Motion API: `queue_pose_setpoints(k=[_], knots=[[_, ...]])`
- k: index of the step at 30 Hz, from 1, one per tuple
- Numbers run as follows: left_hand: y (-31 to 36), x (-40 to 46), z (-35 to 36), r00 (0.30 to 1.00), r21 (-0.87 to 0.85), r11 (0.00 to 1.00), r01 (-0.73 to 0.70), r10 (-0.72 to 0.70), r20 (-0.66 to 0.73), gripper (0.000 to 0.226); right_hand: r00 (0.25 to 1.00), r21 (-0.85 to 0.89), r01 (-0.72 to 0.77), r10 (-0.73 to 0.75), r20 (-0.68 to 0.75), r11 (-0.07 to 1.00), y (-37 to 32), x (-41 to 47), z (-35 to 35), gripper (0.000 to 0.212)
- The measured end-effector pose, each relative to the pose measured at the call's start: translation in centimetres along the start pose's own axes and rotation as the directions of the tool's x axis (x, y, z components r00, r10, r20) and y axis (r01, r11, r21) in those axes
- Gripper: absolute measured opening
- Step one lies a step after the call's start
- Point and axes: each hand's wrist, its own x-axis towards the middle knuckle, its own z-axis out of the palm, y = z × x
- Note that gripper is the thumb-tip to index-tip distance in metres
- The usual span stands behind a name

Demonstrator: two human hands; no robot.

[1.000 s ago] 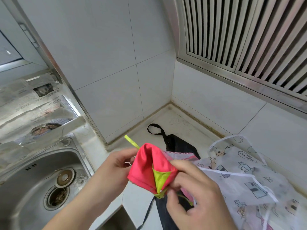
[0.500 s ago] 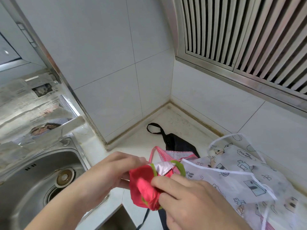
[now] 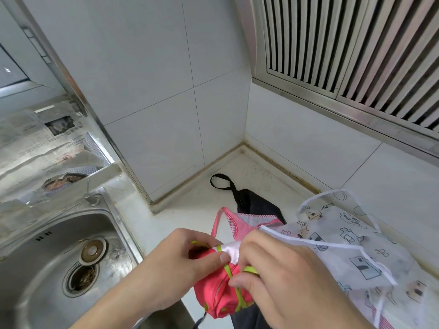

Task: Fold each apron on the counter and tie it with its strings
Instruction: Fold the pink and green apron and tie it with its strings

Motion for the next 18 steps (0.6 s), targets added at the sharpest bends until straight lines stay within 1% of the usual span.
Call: queue_pose_setpoints(k=[1,2,3,4,6,8,10,12,13,15,16,18], knots=[[0.0,0.0,0.1,1.000,-0.007,1.000,-0.005,0.005,-0.013,0.030,0.998,0.122,-0.067,0.067,0.005,0.990,0.0,0.0,0.0,0.024],[0.0,0.1,0.4,1.000,-0.005,1.000,-0.017,0.017,-0.026,0.027,0.989,0.260,-0.145,0.144,0.022,0.955,0.0,0.0,0.1,0.025],[0.0,0.1,0.7,0.999,-0.007,1.000,-0.028,0.028,-0.042,0.022,0.978,0.358,-0.204,0.204,0.040,0.911,-0.1,-0.1,0.4,0.025],[-0.1,0.2,1.0,0.997,-0.027,0.999,-0.036,0.034,-0.066,0.018,0.971,0.389,-0.231,0.234,0.039,0.892,-0.1,0.0,0.9,0.025],[-0.2,0.3,1.8,0.990,-0.107,0.994,-0.034,0.019,-0.138,0.014,0.960,0.382,-0.262,0.278,0.013,0.886,-0.3,0.1,1.9,0.024],[-0.4,0.3,2.4,0.980,-0.193,0.981,-0.024,-0.016,-0.200,0.021,0.937,0.391,-0.321,0.351,-0.006,0.863,-0.4,0.2,2.7,0.023],[-0.6,0.2,2.6,0.974,-0.276,0.961,-0.004,-0.059,-0.219,0.029,0.910,0.417,-0.372,0.413,-0.010,0.829,-0.3,0.0,3.3,0.022],[-0.9,0.3,2.7,0.972,-0.306,0.952,0.019,-0.090,-0.218,0.027,0.899,0.459,-0.383,0.438,-0.015,0.801,-0.2,-0.2,3.6,0.018],[-1.1,0.3,2.6,0.968,-0.309,0.950,0.030,-0.104,-0.228,0.025,0.893,0.509,-0.381,0.450,-0.014,0.771,-0.2,-0.4,3.7,0.015],[-1.6,0.6,2.6,0.948,-0.342,0.939,0.047,-0.149,-0.280,0.014,0.870,0.633,-0.374,0.493,-0.014,0.678,-0.1,-0.6,3.5,0.016],[-1.6,0.7,2.6,0.932,-0.384,0.922,0.049,-0.180,-0.313,0.007,0.848,0.697,-0.369,0.530,-0.019,0.615,-0.1,-0.7,3.2,0.018],[-1.7,0.9,2.3,0.908,-0.499,0.866,0.034,-0.235,-0.348,0.012,0.790,0.837,-0.329,0.613,-0.009,0.437,0.0,-0.9,2.6,0.016]])
